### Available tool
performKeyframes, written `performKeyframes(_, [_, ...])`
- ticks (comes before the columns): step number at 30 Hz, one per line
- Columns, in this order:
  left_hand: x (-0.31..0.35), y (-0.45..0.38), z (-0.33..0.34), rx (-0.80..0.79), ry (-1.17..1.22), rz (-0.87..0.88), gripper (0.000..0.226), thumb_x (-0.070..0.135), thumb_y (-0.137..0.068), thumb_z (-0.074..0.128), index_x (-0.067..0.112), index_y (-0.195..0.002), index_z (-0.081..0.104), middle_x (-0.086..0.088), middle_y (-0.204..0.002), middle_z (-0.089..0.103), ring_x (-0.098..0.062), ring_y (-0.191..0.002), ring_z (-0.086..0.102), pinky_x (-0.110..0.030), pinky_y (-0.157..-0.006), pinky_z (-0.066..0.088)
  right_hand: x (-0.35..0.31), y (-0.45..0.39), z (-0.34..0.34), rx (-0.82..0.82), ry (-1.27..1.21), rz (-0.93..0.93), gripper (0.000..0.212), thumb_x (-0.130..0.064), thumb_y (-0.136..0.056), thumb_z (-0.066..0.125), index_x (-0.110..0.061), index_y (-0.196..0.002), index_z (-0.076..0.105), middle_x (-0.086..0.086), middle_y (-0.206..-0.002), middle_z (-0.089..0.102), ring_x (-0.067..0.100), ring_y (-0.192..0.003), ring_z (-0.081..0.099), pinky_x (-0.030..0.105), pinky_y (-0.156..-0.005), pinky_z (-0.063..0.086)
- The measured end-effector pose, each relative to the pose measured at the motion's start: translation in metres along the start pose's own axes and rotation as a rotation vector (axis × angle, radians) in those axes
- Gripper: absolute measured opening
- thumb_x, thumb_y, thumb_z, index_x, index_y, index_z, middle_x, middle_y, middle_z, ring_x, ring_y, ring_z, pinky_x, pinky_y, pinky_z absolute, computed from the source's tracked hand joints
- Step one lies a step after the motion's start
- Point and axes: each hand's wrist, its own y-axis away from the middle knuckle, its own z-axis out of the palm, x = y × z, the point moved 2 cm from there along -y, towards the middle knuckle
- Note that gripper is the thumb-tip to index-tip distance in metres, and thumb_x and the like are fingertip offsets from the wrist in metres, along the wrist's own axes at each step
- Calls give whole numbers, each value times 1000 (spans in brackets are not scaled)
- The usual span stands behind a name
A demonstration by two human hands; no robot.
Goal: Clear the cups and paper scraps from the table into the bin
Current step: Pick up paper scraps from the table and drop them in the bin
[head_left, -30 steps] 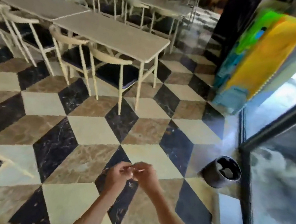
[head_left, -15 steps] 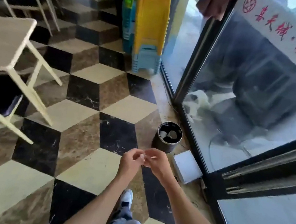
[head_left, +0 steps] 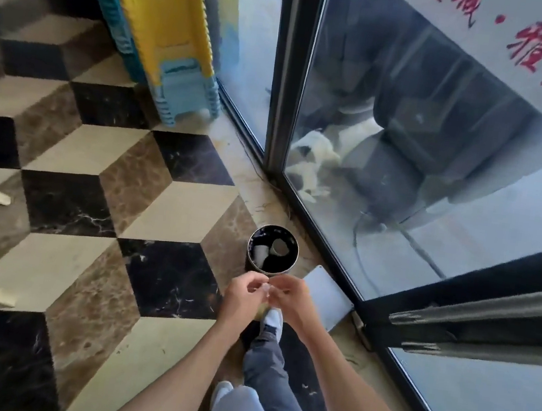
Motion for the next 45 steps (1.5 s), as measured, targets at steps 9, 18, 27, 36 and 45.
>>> performKeyframes(9, [24,-141,25,-45,-44,-116,13,12,-90,68,25,-87,72,5,-86,74,-10,-82,70,-9,-63,50,9,-144,-21,-28,-71,98,15,-25,-75,65,-22,-83,76,-6,-72,75,4,-66,70,24,-60,52])
performKeyframes(18, [-24,-280,48,-163,-102,-168,13,4,-90,64,9,-98,72,-6,-92,74,-24,-92,71,-36,-83,58,66,-270,12,5,-140,219,18,-22,-80,66,-23,-94,77,-10,-81,76,1,-68,68,20,-64,52])
performKeyframes(27, [-161,-418,106,-259,-133,-182,9,10,-89,69,16,-94,73,0,-88,74,-18,-89,72,-40,-86,59,201,-391,70,106,-208,315,12,-19,-86,66,-21,-95,75,-1,-87,76,16,-84,74,46,-83,62])
performKeyframes(36, [-235,-484,154,-313,-182,-194,8,13,-88,67,19,-89,73,-1,-85,74,-15,-76,69,-31,-75,57,286,-450,93,147,-236,409,20,-21,-89,68,-10,-104,72,7,-89,76,24,-88,74,50,-88,59])
performKeyframes(45, [-227,-504,171,-291,-209,-225,30,23,-87,65,28,-117,66,4,-114,66,-3,-97,63,-20,-81,46,286,-461,62,204,-262,406,46,-10,-90,63,-10,-136,57,-1,-118,64,16,-89,72,42,-89,61])
